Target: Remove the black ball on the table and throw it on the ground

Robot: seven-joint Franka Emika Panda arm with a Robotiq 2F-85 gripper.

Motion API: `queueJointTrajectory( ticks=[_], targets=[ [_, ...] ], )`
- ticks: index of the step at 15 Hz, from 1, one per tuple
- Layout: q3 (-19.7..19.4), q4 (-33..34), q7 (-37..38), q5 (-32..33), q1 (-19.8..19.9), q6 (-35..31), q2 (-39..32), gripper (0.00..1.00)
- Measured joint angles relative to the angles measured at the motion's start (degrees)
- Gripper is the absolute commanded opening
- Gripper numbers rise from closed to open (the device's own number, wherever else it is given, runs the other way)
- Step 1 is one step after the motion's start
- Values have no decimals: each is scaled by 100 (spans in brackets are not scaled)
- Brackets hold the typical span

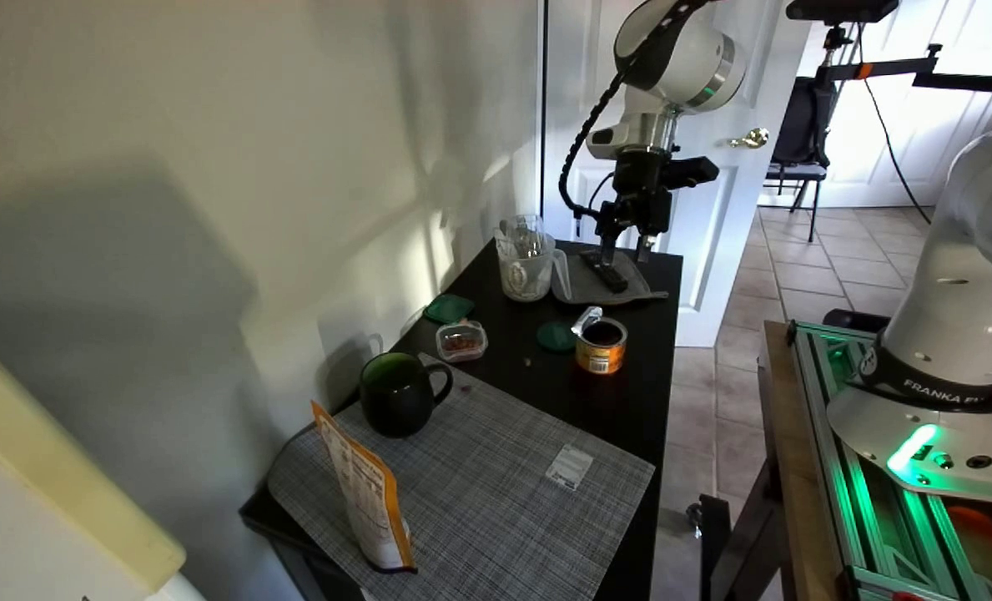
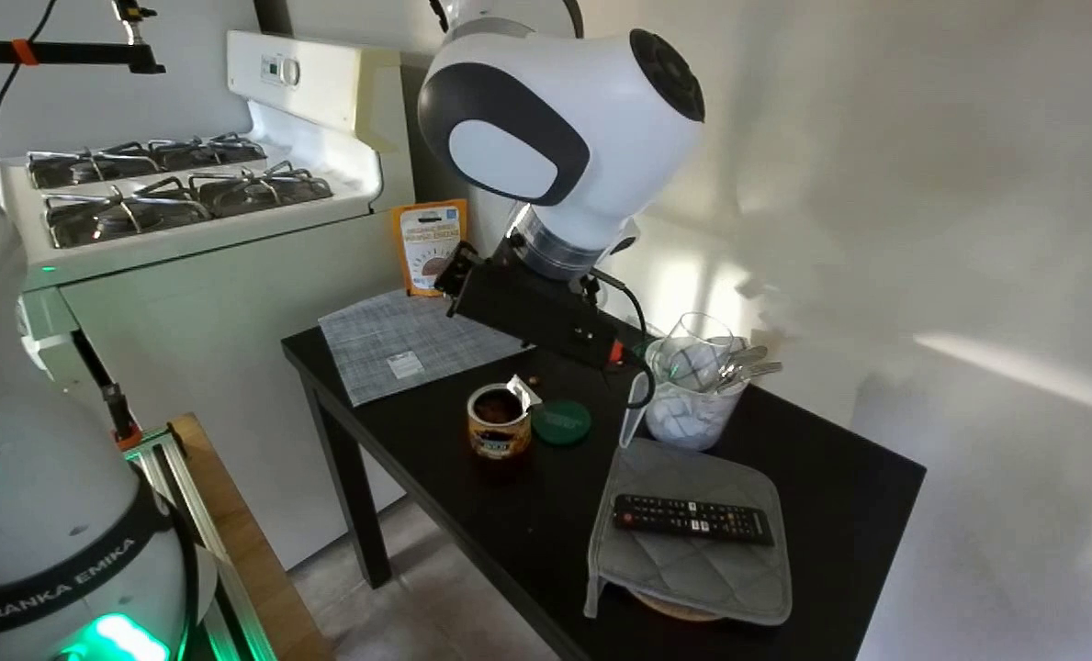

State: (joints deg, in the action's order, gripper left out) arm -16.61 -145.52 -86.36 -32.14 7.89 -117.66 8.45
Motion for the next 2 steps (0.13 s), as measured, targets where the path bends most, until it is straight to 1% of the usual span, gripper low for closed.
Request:
queueJointTrajectory(
  ticks=[2],
  targets=[
    [-5, 23, -64, -15, 4, 5, -67, 100]
  ],
)
